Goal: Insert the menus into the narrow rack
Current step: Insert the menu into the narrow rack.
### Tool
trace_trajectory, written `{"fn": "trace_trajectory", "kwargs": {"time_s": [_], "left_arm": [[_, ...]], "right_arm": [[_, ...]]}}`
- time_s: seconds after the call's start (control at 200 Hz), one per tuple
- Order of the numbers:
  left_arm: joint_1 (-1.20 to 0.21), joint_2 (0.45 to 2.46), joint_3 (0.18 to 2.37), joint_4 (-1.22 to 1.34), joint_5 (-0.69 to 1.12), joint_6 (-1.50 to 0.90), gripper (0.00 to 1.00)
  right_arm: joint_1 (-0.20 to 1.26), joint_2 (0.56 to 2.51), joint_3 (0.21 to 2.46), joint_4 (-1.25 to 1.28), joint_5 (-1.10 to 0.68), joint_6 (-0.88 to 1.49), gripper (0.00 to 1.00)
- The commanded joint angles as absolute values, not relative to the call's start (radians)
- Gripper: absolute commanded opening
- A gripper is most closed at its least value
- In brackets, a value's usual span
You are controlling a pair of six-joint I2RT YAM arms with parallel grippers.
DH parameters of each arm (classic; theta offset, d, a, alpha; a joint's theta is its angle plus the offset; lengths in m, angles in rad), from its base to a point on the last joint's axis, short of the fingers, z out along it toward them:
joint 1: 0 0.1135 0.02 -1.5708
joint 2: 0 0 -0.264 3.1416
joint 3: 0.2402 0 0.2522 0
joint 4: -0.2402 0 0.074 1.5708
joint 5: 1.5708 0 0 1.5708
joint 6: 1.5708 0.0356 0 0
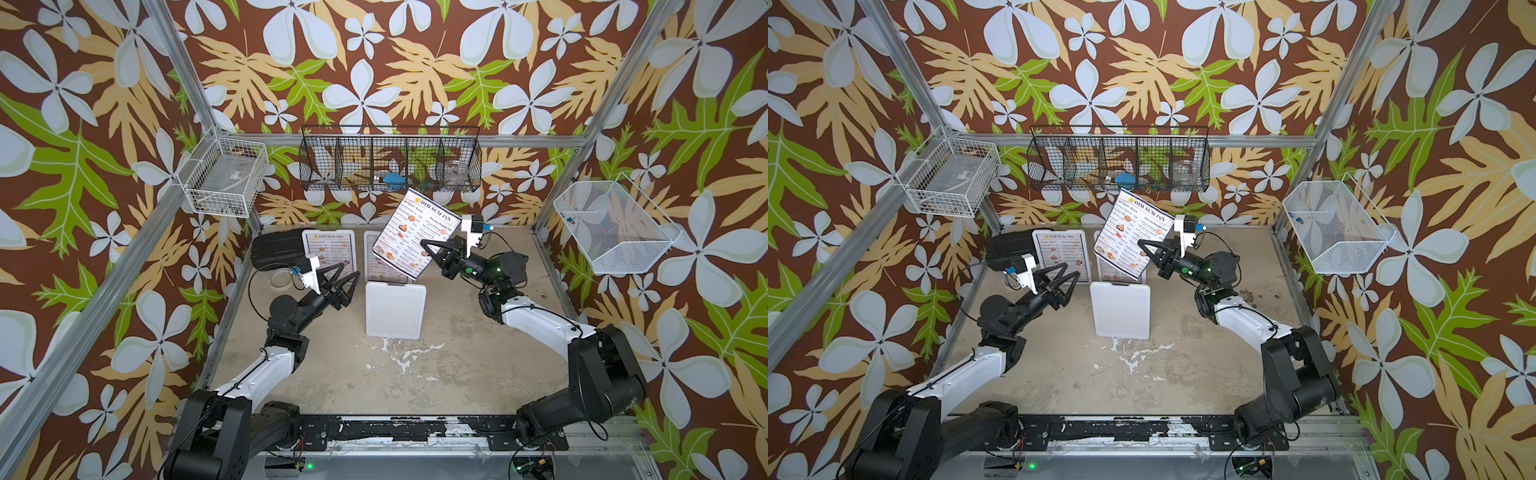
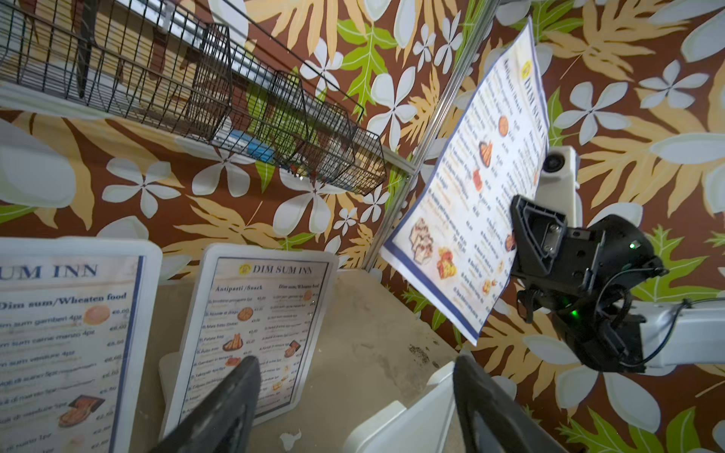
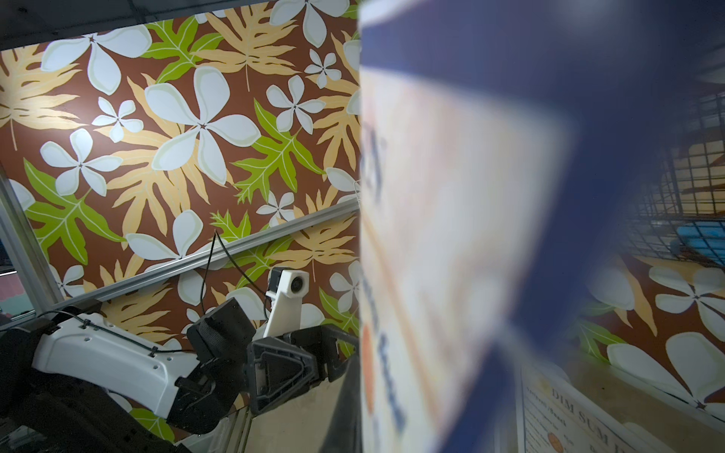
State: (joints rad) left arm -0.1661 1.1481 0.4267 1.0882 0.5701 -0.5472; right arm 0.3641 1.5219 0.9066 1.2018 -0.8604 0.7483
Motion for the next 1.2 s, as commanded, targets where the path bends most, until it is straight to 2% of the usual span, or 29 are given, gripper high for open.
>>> {"fn": "trace_trajectory", "kwargs": {"time_s": [0.0,0.315,0.5,1.191], "left_arm": [[-0.155,1.156,0.471,1.158,0.697,-0.626,0.8],[-0.156,1.263,0.566,1.248,0.798,-0.718,0.76],[-0.156,1.309,0.602,1.27,0.817,-0.741,0.74],[-0.185,1.427,0.645,1.475,0.89,-0.88,0.66]], "right_arm": [[0.367,1.525,0.905,1.314,-0.894,0.814,0.0],[0.396,1.552,0.934,1.314,-0.907,0.819,0.0],[0.417,1.556,0.953,1.242,-0.888,0.767,0.0],[0.445,1.569,0.959,1.273,-0.879,0.785,0.0]]}}
